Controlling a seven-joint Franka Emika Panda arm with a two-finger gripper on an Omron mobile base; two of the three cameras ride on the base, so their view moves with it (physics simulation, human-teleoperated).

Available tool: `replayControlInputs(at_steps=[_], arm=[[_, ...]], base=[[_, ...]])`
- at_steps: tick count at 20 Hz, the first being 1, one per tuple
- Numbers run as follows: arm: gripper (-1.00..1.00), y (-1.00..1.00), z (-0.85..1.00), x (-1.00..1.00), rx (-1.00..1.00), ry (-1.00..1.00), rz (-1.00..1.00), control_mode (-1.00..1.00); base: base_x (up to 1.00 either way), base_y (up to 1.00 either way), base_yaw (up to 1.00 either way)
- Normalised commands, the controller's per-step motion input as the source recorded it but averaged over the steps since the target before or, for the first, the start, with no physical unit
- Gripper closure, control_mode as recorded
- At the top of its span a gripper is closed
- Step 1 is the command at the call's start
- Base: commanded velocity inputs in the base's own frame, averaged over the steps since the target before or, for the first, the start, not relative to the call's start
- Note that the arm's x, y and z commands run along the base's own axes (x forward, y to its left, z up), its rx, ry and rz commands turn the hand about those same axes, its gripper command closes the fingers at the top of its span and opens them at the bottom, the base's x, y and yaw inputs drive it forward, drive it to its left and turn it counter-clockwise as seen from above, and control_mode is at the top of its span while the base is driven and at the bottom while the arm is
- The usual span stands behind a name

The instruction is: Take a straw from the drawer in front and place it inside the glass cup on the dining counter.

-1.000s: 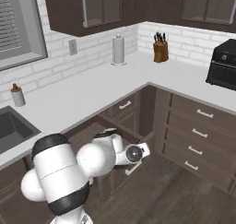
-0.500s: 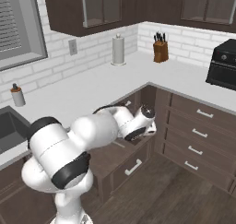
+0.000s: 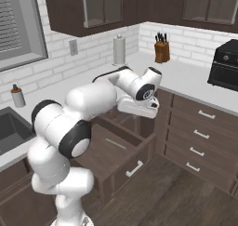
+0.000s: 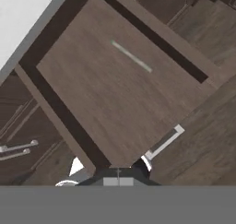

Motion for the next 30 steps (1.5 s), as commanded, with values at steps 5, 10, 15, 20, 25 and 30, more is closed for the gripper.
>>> replayControlInputs(at_steps=[5, 10, 15, 20, 25, 30], arm=[[1.0, 0.37, -0.44, -0.15, -0.12, -0.1, 0.1, -1.0], [1.0, 0.83, -0.97, 0.03, -0.34, -0.26, 0.22, -1.0], [1.0, 0.65, -0.55, 0.0, -0.31, -0.17, 0.25, -1.0], [-1.0, 0.46, -0.08, 0.08, -0.16, 0.0, 0.23, -1.0], [-1.0, 0.2, 0.0, 0.48, -0.01, 0.15, 0.19, -1.0], [-1.0, 0.04, -0.18, 0.62, 0.0, 0.2, 0.1, -1.0]], base=[[0.0, 0.0, 0.0], [0.0, 0.0, 0.0], [0.0, 0.0, 0.0], [0.0, 0.0, 0.0], [0.0, 0.0, 0.0], [0.0, 0.0, 0.0]])
